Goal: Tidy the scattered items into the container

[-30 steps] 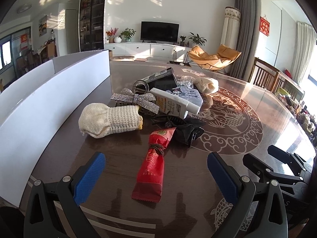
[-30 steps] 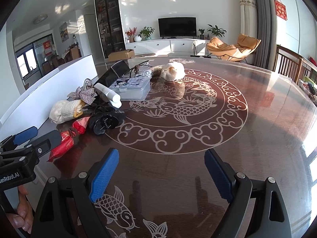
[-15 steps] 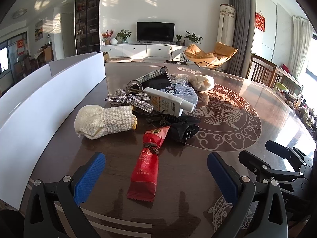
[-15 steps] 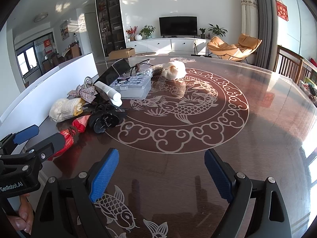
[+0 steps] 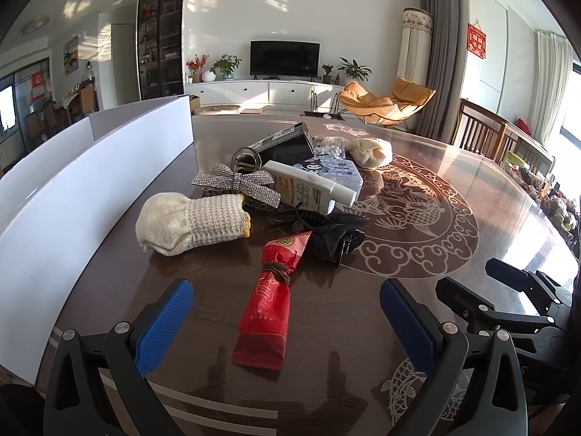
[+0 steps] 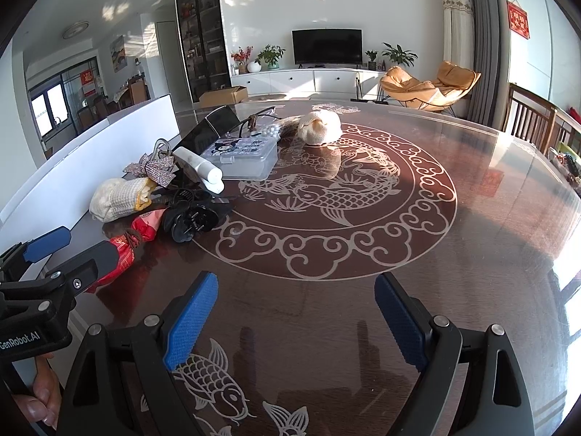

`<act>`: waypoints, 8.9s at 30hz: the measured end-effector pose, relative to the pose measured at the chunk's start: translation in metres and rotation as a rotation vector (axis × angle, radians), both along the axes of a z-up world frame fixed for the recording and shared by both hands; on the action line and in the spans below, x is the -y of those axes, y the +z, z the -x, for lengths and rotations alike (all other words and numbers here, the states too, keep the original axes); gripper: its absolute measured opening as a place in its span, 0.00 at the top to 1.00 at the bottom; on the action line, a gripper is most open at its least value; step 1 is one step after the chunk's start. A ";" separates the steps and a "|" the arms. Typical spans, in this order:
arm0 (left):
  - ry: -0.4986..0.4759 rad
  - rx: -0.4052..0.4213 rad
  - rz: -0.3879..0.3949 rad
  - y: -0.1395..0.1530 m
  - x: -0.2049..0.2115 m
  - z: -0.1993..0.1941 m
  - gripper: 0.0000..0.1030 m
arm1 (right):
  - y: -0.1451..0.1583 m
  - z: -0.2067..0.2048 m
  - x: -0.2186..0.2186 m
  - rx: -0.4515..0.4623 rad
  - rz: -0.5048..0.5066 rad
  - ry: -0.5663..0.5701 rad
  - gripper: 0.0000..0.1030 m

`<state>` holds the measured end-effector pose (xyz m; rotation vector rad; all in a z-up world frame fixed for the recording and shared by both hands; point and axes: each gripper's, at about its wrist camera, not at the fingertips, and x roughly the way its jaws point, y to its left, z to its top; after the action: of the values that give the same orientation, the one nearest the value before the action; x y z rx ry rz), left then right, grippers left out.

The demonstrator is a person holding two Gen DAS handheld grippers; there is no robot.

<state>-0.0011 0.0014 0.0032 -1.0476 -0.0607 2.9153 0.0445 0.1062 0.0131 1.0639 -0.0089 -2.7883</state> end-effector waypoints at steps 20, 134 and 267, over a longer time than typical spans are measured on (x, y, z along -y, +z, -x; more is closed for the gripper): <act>-0.003 -0.006 0.000 0.001 -0.001 0.000 0.00 | 0.000 0.000 0.000 0.000 0.000 -0.002 0.14; -0.017 0.205 -0.086 -0.036 0.010 0.007 0.00 | -0.001 0.002 -0.056 0.037 -0.003 -0.123 0.14; -0.080 0.258 0.067 -0.045 -0.017 0.157 0.00 | -0.019 0.102 0.007 0.141 -0.127 0.216 0.62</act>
<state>-0.1578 0.0182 -0.0423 -1.3959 0.0698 2.7123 -0.0579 0.0989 -0.0055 1.2102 0.2544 -2.5454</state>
